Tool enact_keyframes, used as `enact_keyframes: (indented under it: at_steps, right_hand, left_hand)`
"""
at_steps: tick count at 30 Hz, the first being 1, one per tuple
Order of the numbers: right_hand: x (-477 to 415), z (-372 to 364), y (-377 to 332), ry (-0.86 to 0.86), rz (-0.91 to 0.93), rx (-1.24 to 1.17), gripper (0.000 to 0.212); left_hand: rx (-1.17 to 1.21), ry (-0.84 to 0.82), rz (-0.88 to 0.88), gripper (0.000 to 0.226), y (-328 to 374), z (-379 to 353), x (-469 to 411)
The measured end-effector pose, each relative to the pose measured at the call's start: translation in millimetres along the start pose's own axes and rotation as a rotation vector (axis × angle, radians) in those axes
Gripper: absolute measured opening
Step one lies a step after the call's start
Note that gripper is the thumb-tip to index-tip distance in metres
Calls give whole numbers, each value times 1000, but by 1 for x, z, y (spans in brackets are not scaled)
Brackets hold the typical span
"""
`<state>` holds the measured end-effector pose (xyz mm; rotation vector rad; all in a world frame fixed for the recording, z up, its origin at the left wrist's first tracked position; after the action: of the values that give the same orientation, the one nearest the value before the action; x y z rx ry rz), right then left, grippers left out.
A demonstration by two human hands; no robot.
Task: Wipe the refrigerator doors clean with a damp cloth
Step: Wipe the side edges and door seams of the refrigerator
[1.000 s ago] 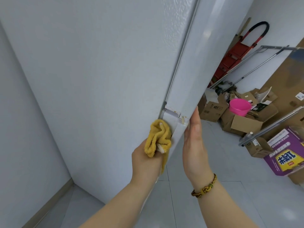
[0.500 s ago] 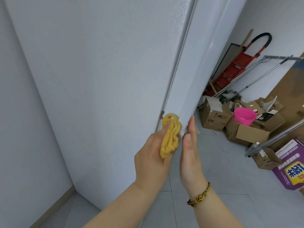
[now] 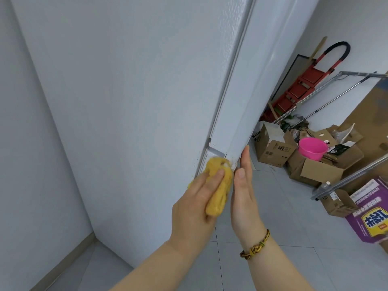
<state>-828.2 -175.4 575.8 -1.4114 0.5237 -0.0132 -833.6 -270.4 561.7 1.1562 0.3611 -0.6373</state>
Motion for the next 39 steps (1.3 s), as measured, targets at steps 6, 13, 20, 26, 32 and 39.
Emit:
enact_keyframes:
  at_steps: [6, 13, 20, 26, 32, 39]
  right_hand:
    - [-1, 4, -2, -16, 45, 66, 73]
    - [-1, 0, -3, -25, 48, 16, 75]
    - [-4, 0, 4, -21, 34, 17, 75]
    - [-3, 2, 5, -13, 41, 10, 75]
    - [-2, 1, 4, -22, 38, 34, 75]
    - [-1, 8, 2, -98, -41, -79, 88]
  left_hand:
    - [321, 421, 272, 58, -41, 59, 22]
    - [-274, 314, -262, 68, -29, 22, -34]
    - [-372, 166, -424, 81, -68, -28, 13]
    - [7, 91, -290, 52, -25, -11, -22]
    - [-158, 88, -371, 52, -47, -42, 15]
    - [-62, 120, -412, 44, -5, -28, -11]
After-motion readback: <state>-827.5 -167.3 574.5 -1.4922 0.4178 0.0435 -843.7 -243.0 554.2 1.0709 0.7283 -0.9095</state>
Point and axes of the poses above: each hand's wrist, its own x-axis away from the middle knuckle, its own z-axis out of the back of the hand, y = z × x, the point moved 7 cm from there along -x, towards the middle knuckle, and after that the axes turned 1 degree about y, right-handed, at the moved point
